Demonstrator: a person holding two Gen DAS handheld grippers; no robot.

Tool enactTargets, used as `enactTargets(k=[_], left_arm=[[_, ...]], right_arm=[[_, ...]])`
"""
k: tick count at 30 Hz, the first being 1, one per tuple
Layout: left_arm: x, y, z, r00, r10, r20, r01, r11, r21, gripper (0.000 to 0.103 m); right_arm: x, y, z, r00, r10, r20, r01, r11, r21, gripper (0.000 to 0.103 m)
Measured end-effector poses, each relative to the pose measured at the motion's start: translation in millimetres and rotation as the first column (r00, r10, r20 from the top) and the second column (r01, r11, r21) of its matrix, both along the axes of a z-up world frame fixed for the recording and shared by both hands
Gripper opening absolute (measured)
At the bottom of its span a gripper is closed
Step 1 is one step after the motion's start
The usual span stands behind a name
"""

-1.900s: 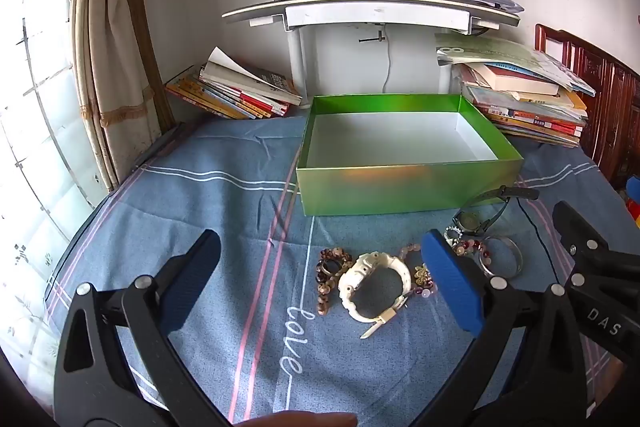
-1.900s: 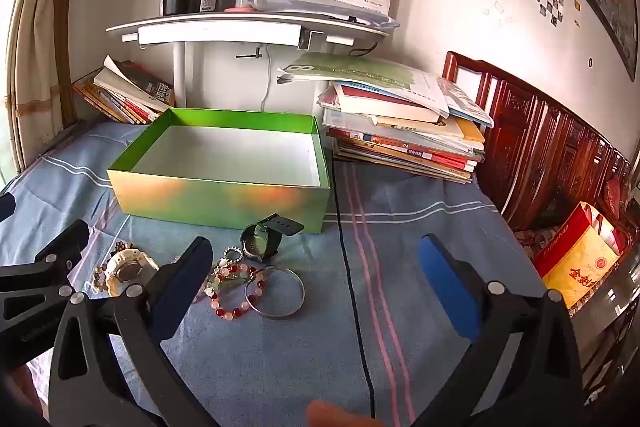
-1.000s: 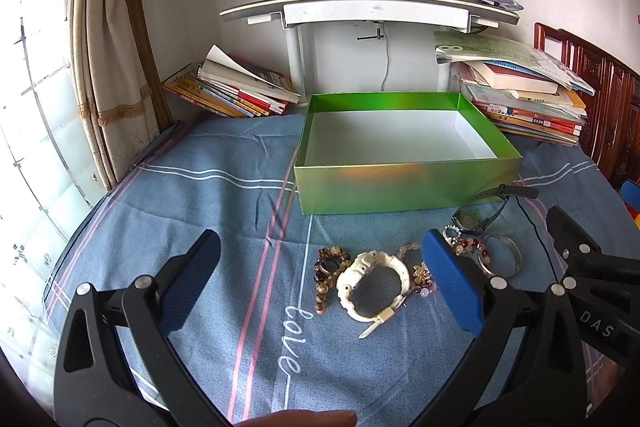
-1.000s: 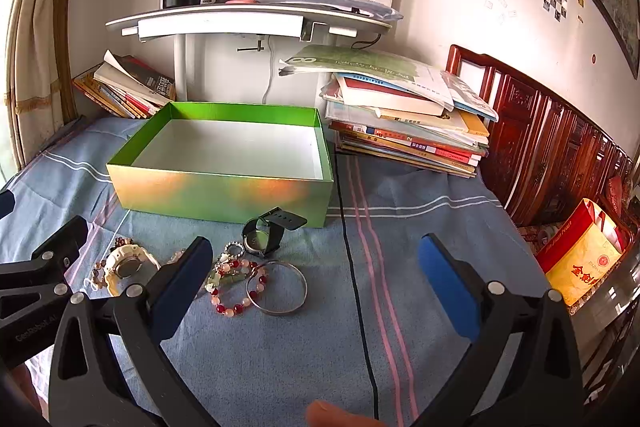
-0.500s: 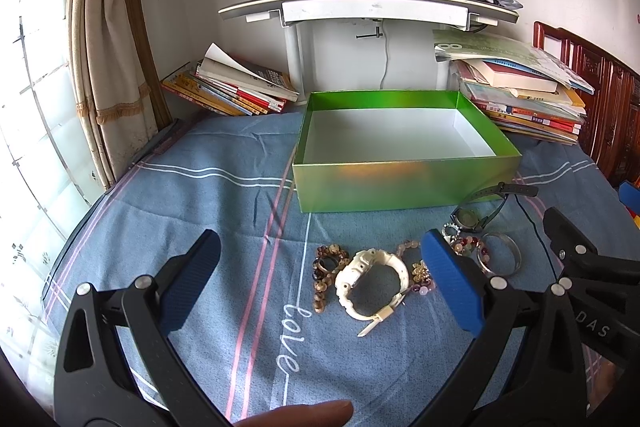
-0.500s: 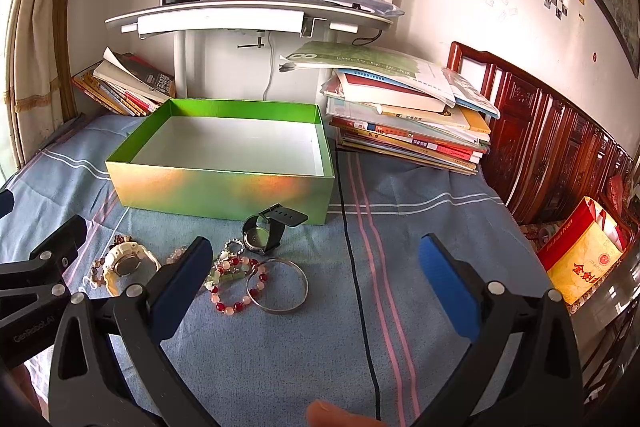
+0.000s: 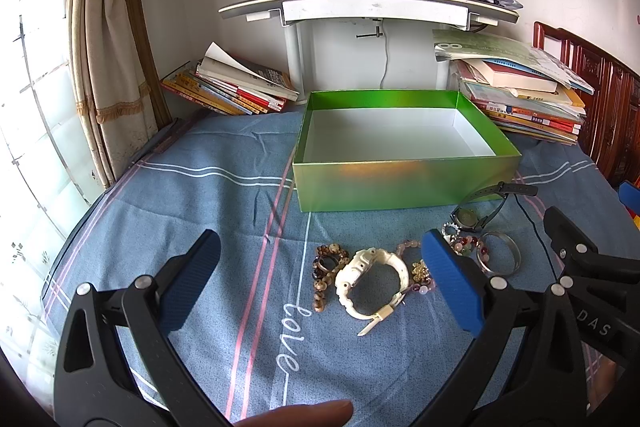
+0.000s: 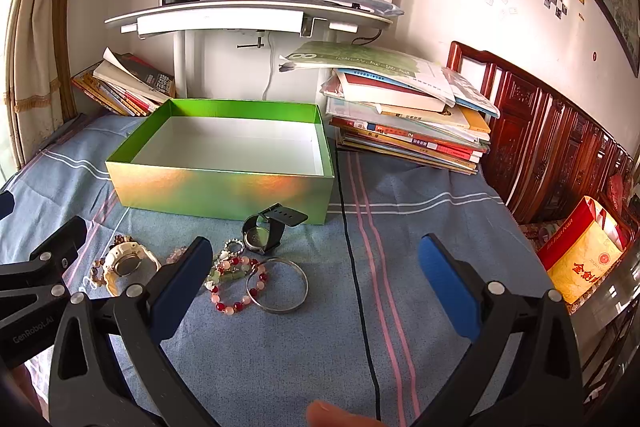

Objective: Organize jewelry

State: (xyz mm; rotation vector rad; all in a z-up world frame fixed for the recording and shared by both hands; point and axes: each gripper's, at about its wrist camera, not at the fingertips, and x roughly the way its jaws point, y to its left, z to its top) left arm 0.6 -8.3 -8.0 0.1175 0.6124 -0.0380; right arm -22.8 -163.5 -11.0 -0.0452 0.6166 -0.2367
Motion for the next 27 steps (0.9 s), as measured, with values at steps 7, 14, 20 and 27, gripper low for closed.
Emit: enactTargets(k=[7, 14, 20, 27], left_arm=[[-1.4, -3.8, -5.7, 1.000, 0.000, -0.005, 0.000, 1.000, -0.001, 0.099], [-3.3, 3.5, -3.1, 1.000, -0.001, -0.009, 0.001, 1.000, -0.005, 0.099], [-4.4, 3.1, -3.6, 1.000, 0.000, -0.010, 0.000, 1.000, -0.006, 0.099], [-3.0, 4.3, -2.6, 1.000, -0.001, -0.012, 0.001, 1.000, -0.006, 0.099]], right_arm=[[0.3, 0.1, -0.8, 1.000, 0.000, -0.005, 0.000, 1.000, 0.003, 0.101], [-0.3, -0.1, -1.4, 1.000, 0.000, -0.007, 0.000, 1.000, 0.003, 0.101], [0.5, -0.7, -2.1, 1.000, 0.001, -0.009, -0.001, 1.000, 0.003, 0.101], [0.5, -0.5, -2.3, 1.000, 0.002, -0.012, -0.001, 1.000, 0.006, 0.101]])
